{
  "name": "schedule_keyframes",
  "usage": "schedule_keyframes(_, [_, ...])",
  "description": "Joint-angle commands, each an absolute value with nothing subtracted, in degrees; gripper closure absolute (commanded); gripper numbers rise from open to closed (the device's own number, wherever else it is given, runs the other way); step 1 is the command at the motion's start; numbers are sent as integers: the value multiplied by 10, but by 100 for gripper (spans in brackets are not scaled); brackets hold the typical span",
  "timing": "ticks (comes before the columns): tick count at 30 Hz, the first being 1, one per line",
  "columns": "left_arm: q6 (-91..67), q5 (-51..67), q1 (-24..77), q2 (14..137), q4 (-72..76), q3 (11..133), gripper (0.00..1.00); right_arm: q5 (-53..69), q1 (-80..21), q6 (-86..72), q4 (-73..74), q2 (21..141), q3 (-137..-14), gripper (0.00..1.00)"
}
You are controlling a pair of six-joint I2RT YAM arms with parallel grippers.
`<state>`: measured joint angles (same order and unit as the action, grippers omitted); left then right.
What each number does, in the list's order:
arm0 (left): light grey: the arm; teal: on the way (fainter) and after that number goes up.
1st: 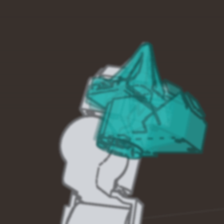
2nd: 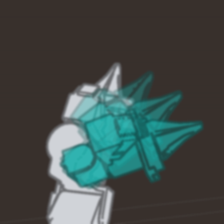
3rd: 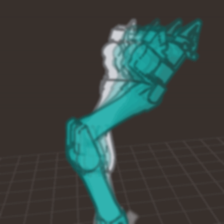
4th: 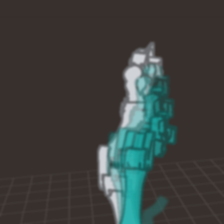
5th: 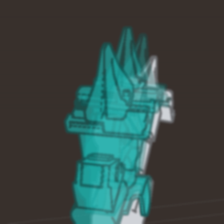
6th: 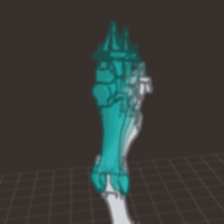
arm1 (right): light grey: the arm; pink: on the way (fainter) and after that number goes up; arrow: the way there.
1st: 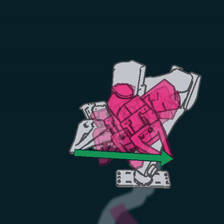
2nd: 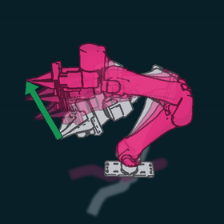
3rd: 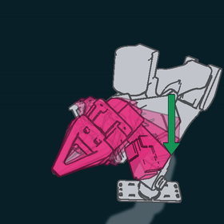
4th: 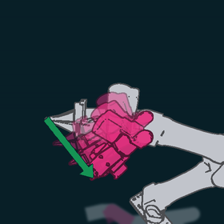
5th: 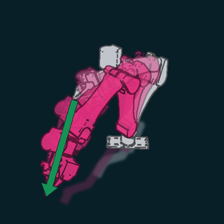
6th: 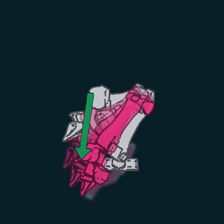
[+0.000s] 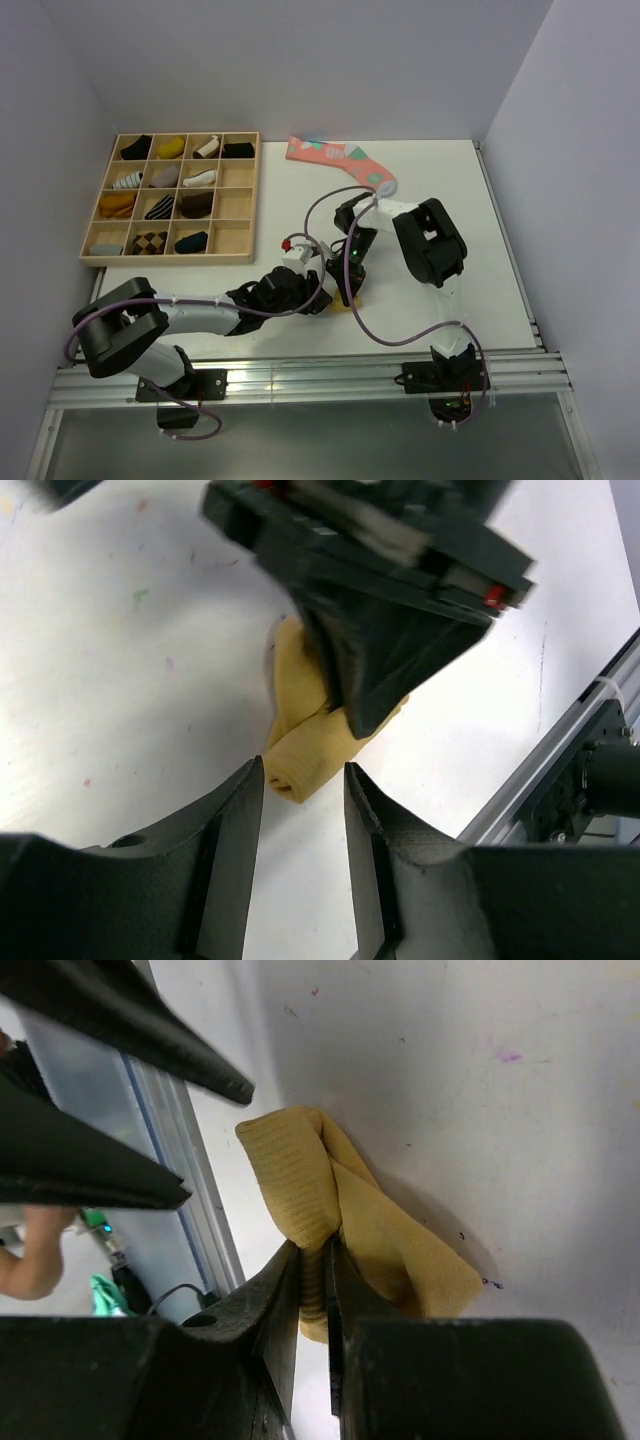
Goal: Roll the socks
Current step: Roll the sock at the center of the board.
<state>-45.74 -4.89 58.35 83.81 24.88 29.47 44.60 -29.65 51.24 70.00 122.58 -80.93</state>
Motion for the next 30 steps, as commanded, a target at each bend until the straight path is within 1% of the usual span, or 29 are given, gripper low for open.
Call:
schedule_keyframes(1, [-377,-60,594,840,312,294,57,387,-287,517,685,1258,-827,91])
schedule_keyframes(7, [-330,-19,596,880,344,308,54,379,-287,512,691,1279,-839,91])
schedule_keyframes(14, [-309,-5,596,925,354,329,54,377,-287,507,696,1284,-845,91])
schedule_keyframes(18, [-316,12,596,930,370,328,54,374,-287,503,694,1287,-848,91])
schedule_keyframes(23, [-309,-20,596,902,373,319,53,374,-287,503,694,1288,-847,91])
schedule_keyframes(30, [-274,-5,596,918,331,363,52,370,-287,497,693,1290,-847,91])
